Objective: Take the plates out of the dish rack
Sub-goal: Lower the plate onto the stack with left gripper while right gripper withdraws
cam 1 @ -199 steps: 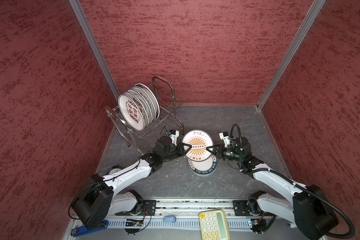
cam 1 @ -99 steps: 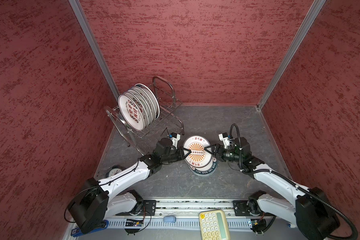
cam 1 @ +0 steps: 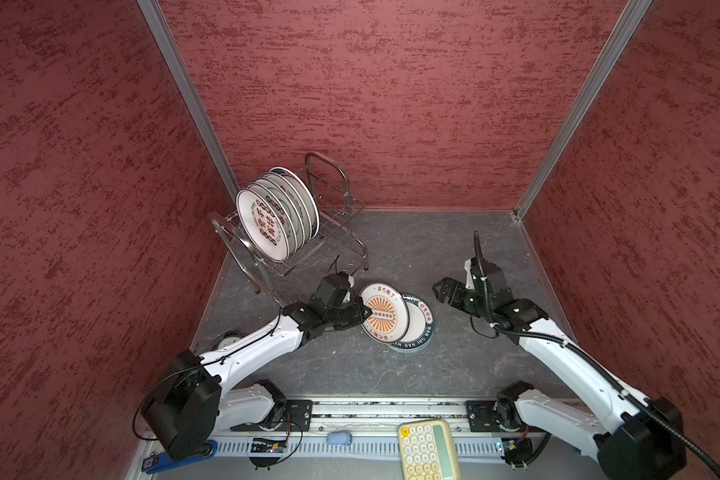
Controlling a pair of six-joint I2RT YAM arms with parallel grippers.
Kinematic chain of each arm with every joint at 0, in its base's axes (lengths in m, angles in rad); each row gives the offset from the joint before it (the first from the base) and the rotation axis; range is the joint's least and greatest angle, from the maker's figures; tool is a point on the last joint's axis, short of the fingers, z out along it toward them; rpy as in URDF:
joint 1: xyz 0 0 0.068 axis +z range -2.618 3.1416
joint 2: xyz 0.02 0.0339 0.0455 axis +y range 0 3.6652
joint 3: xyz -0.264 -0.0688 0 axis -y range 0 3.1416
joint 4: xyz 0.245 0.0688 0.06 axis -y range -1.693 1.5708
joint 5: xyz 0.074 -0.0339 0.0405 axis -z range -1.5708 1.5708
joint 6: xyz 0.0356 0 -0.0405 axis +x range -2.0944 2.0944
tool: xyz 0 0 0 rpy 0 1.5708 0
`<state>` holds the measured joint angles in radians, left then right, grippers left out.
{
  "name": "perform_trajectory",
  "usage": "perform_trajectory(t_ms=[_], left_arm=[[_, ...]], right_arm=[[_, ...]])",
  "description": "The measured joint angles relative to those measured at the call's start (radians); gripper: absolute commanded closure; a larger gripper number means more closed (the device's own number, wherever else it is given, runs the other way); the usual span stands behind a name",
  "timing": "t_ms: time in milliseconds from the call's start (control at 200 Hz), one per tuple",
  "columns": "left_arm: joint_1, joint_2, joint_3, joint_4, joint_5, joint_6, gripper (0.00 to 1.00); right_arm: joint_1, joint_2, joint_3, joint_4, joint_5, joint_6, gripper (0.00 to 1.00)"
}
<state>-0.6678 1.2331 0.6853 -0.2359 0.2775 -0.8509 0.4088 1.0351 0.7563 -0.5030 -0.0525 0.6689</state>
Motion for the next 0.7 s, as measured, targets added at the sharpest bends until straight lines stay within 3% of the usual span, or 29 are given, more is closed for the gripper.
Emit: perform_trajectory(t_ms=[321, 701], left_arm=[[-0.006, 0.090, 0.026, -0.018, 0.000, -0.029, 0.96], [-0.034, 0.194, 0.108, -0.033, 0.013, -0.056, 0.82]], right_arm=[[0.000, 0.000, 0.000, -0.034, 0.056, -0.019, 0.01], [0.000, -0.008, -0.042, -0.032, 0.058, -0.023, 0.01]])
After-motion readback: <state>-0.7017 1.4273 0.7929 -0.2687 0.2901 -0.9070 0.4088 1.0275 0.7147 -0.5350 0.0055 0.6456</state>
